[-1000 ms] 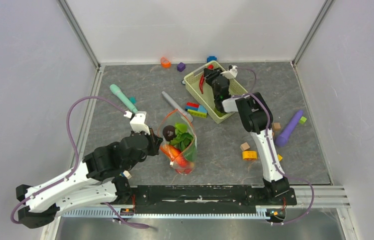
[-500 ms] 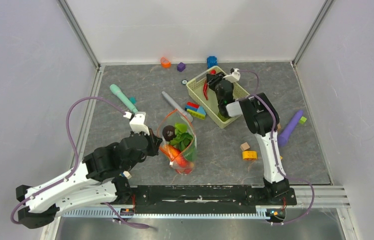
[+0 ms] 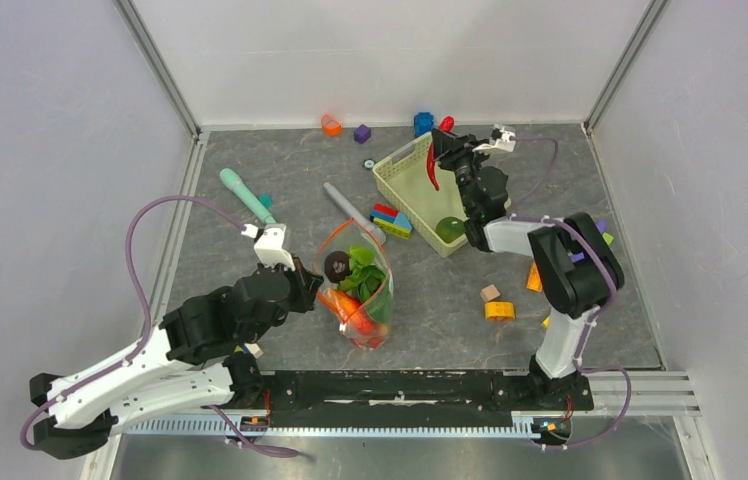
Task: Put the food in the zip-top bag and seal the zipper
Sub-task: Pick up the fake vegetable from the bin, then place the fake vegetable in the zipper food storage bag.
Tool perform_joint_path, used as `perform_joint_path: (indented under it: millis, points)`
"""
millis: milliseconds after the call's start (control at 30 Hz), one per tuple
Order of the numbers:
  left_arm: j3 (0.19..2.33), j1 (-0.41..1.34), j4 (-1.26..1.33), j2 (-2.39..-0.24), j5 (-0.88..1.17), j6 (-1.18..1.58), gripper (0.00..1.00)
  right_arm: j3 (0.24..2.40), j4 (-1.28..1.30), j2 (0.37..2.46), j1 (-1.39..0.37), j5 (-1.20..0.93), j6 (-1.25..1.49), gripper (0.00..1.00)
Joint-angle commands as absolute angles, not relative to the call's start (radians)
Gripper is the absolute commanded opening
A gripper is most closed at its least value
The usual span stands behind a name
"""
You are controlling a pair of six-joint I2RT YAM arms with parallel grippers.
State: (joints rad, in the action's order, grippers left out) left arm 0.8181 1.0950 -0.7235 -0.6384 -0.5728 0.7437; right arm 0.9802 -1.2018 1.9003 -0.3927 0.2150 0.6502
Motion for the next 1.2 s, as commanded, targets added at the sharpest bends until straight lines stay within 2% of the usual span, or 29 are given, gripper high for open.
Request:
perform_joint_path:
  millis: [0,233,433,833,1167]
  points:
    - [0.861,1.097,-0.683,-0.627,-0.574,0.771,0.02,0.916,-1.236,1.715,-0.401,0.056,0.547,0.07]
    - [0.862,1.096,-0.675,-0.605,-0.561,0.755,0.02,0.961,-0.856,1.43,-0.47,-0.196,0.426,0.06]
    - [0.861,1.096,-0.669,-0.603,-0.552,0.741,0.02,0.975,-0.727,1.327,-0.621,-0.322,0.394,0.05]
    - [0.844,1.096,-0.66,-0.595,-0.551,0.733,0.02,1.086,-0.626,1.365,-0.89,-0.442,0.317,0.05]
    - [0.841,1.096,-0.652,-0.6,-0.548,0.732,0.02,1.161,-0.544,1.446,-1.055,-0.366,0.184,0.05]
